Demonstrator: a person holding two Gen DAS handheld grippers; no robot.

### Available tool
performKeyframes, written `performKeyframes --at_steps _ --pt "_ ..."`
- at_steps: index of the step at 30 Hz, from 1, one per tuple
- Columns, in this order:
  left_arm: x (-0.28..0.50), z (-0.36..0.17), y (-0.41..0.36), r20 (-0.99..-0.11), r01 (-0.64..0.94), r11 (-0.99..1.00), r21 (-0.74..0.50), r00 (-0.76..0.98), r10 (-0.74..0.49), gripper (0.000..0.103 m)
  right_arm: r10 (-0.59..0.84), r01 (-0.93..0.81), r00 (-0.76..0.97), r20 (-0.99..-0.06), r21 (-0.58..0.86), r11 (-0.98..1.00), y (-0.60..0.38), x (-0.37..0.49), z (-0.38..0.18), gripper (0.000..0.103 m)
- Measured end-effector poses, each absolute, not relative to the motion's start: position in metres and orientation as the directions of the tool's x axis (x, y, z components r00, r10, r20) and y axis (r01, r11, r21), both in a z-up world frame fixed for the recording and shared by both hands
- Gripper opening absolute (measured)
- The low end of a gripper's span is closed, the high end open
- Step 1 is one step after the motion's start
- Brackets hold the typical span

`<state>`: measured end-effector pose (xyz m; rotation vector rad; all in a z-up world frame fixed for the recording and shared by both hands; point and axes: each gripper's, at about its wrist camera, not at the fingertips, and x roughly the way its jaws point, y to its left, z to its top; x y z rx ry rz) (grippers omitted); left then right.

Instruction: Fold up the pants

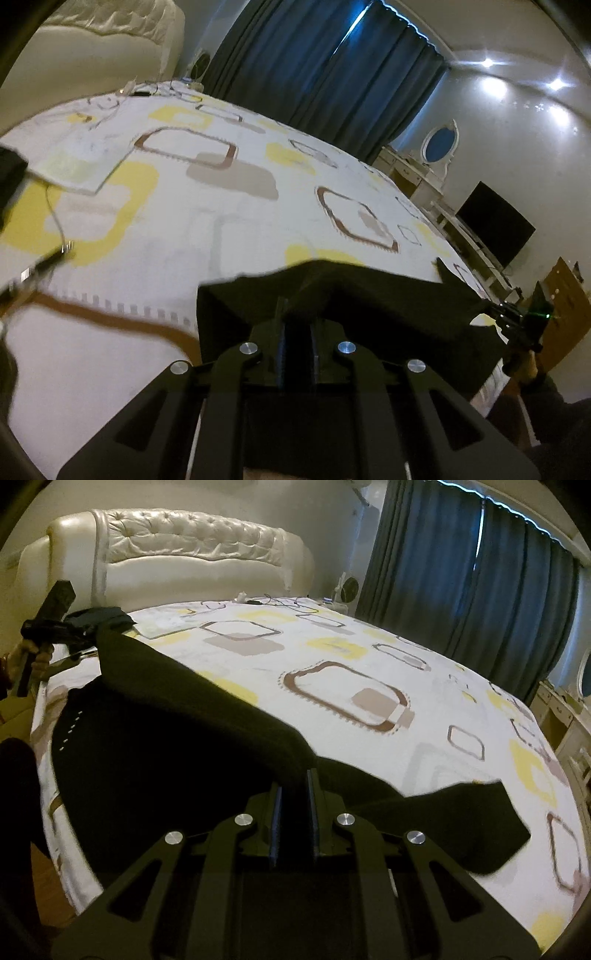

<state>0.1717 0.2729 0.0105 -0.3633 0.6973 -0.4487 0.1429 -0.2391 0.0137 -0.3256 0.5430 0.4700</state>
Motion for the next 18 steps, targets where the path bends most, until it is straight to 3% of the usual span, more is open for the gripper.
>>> performKeyframes --at_steps 11,18 --pt "0.118 -0.008 0.283 -0.497 0.261 0.818 -0.513 0.687 -0.53 0.012 0.342 -0.484 0.754 -0.561 -0.123 0.866 -0.241 0.081 -0.013 0.012" --pt "0.106 -0.024 0.283 -0.544 0.263 0.833 -0.487 0.655 -0.525 0.017 0.337 -0.486 0.735 -0.589 -0.109 0.867 -0.241 0.062 -0.029 0.013"
